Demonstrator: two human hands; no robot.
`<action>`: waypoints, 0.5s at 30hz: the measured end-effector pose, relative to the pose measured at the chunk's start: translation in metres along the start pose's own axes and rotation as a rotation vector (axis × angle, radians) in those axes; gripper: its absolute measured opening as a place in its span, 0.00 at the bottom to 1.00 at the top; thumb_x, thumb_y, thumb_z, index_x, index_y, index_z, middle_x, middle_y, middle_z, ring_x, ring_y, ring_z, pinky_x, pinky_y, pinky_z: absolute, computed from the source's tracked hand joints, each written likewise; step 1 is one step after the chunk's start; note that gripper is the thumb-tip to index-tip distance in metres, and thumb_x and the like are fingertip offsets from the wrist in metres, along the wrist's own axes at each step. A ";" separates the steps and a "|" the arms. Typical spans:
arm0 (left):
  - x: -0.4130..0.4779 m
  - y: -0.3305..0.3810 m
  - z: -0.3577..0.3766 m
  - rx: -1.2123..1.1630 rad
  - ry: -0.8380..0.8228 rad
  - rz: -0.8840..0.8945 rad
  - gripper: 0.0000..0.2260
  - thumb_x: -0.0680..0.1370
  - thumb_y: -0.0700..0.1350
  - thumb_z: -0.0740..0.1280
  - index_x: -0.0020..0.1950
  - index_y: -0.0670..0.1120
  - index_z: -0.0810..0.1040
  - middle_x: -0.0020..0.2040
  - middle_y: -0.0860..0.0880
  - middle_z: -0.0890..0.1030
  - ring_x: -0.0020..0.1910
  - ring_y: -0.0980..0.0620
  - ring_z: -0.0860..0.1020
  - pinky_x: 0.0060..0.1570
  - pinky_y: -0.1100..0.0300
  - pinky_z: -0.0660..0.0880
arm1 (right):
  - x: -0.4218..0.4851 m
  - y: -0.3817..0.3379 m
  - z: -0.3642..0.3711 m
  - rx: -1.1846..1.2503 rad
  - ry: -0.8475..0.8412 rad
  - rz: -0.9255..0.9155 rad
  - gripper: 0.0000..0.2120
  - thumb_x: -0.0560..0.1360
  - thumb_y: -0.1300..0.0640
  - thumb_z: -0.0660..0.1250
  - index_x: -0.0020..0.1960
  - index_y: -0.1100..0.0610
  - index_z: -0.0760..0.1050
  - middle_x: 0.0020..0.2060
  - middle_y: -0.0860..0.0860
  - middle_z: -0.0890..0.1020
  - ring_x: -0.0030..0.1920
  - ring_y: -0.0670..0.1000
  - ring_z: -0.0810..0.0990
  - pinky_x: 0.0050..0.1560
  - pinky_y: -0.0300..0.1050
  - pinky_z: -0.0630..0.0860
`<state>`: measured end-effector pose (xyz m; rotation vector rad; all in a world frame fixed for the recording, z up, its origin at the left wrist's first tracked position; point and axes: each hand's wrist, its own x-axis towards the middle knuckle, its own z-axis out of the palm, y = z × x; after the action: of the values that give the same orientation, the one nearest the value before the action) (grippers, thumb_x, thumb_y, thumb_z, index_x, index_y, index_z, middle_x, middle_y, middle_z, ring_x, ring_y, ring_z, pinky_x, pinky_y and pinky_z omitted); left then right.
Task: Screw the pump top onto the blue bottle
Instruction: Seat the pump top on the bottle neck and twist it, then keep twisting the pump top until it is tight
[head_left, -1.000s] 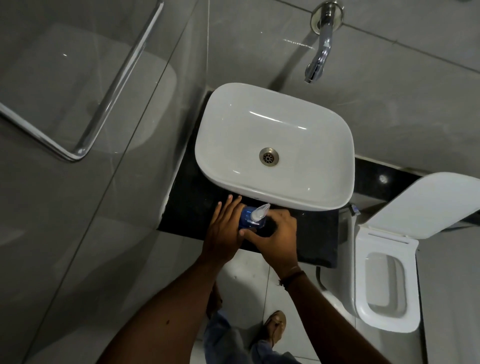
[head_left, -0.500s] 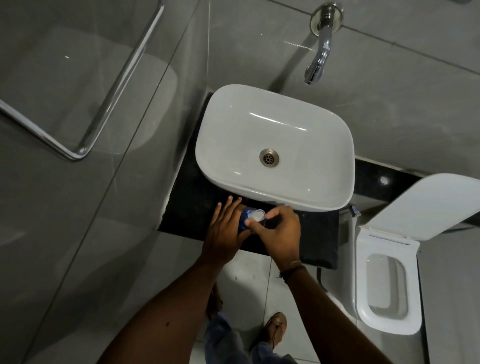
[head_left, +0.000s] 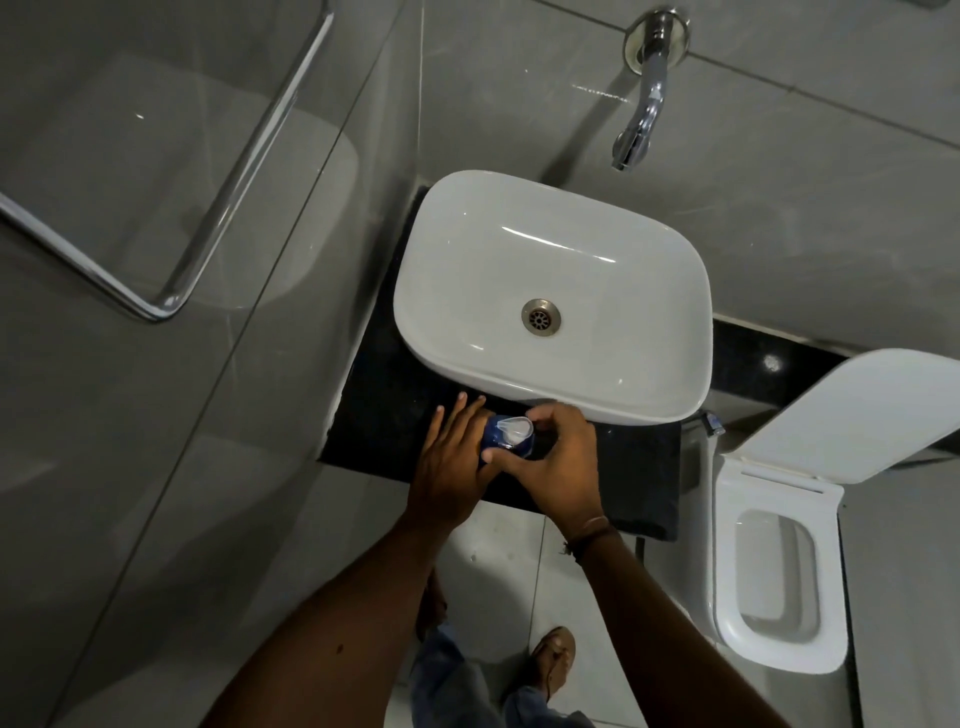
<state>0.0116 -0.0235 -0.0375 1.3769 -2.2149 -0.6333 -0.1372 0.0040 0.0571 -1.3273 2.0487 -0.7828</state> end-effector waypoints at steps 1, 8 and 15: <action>0.000 0.001 -0.001 -0.006 -0.001 -0.002 0.28 0.84 0.58 0.53 0.73 0.39 0.72 0.76 0.41 0.72 0.81 0.44 0.60 0.81 0.43 0.53 | 0.000 0.001 -0.001 -0.002 -0.046 -0.022 0.29 0.62 0.49 0.86 0.60 0.50 0.82 0.57 0.50 0.82 0.60 0.54 0.80 0.62 0.48 0.80; 0.001 0.000 0.001 -0.015 -0.005 -0.008 0.34 0.83 0.64 0.48 0.73 0.40 0.72 0.76 0.42 0.73 0.81 0.44 0.61 0.81 0.43 0.53 | -0.004 -0.001 0.012 -0.036 0.070 0.107 0.13 0.69 0.47 0.83 0.50 0.48 0.86 0.49 0.47 0.83 0.56 0.55 0.81 0.58 0.52 0.82; 0.000 -0.002 0.005 0.018 0.003 -0.006 0.27 0.84 0.57 0.51 0.74 0.41 0.71 0.76 0.43 0.72 0.81 0.45 0.60 0.81 0.43 0.53 | -0.015 -0.009 0.015 0.001 0.144 0.147 0.23 0.63 0.39 0.82 0.54 0.45 0.84 0.51 0.46 0.84 0.55 0.53 0.82 0.56 0.51 0.84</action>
<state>0.0100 -0.0238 -0.0431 1.3931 -2.2201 -0.6149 -0.1152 0.0124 0.0560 -1.1330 2.2283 -0.8338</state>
